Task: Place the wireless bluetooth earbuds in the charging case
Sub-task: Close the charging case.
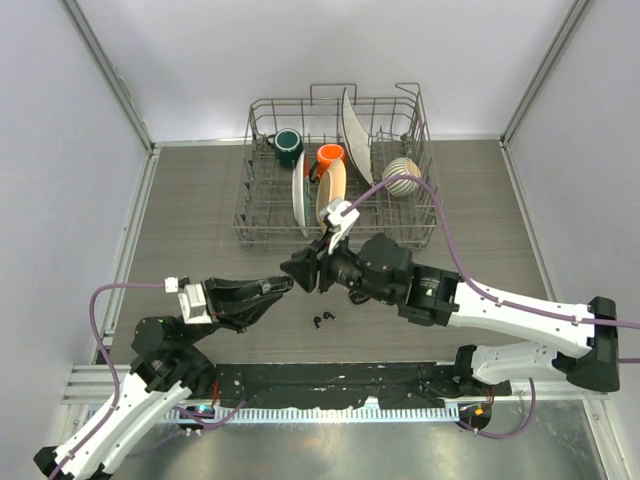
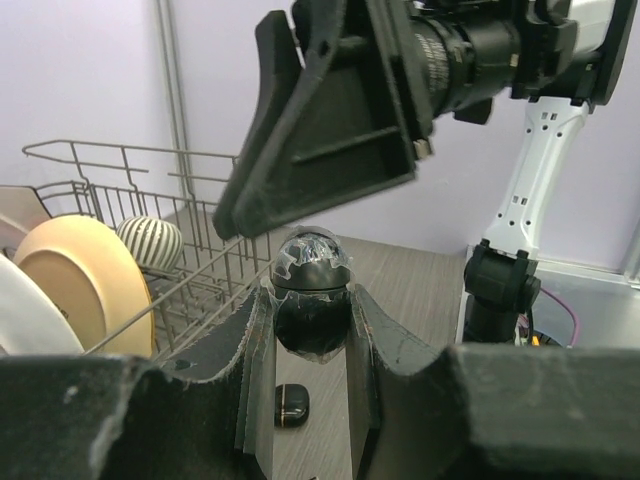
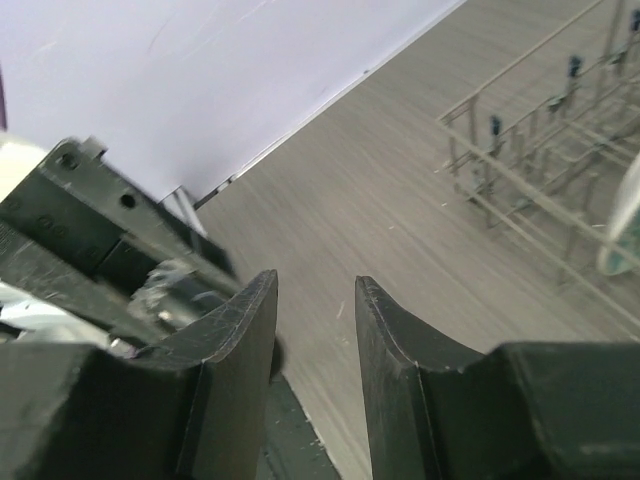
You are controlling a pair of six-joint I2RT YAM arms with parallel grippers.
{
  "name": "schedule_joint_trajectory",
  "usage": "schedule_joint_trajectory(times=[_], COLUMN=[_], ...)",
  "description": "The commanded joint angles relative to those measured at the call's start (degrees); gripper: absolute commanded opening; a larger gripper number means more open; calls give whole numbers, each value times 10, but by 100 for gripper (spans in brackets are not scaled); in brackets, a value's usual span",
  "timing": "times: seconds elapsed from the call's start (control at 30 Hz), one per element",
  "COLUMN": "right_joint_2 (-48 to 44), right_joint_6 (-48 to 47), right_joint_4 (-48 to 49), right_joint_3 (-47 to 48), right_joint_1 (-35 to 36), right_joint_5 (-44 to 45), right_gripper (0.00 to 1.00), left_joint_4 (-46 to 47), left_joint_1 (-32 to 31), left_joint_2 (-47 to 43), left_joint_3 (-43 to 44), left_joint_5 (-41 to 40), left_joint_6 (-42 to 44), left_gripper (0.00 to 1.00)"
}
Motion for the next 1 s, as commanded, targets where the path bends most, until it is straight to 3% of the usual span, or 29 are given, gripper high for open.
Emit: schedule_joint_trajectory(times=[0.0, 0.27, 0.4, 0.73, 0.97], right_joint_2=[22, 59, 62, -21, -106], right_joint_6=[10, 35, 54, 152, 263], right_joint_4=[55, 20, 40, -15, -55], right_joint_3=[-3, -30, -59, -102, -167], right_joint_1=[47, 108, 120, 120, 117], right_joint_5=[20, 173, 229, 408, 436], right_gripper=[42, 41, 41, 51, 58], left_joint_4=[15, 10, 17, -169, -243], left_joint_1=[-2, -2, -2, -2, -2], left_joint_2=[17, 33, 34, 20, 26], left_joint_3=[10, 15, 20, 31, 8], left_joint_5=[-27, -131, -143, -195, -240], left_joint_6=[4, -66, -95, -124, -216], left_gripper=[0, 0, 0, 0, 0])
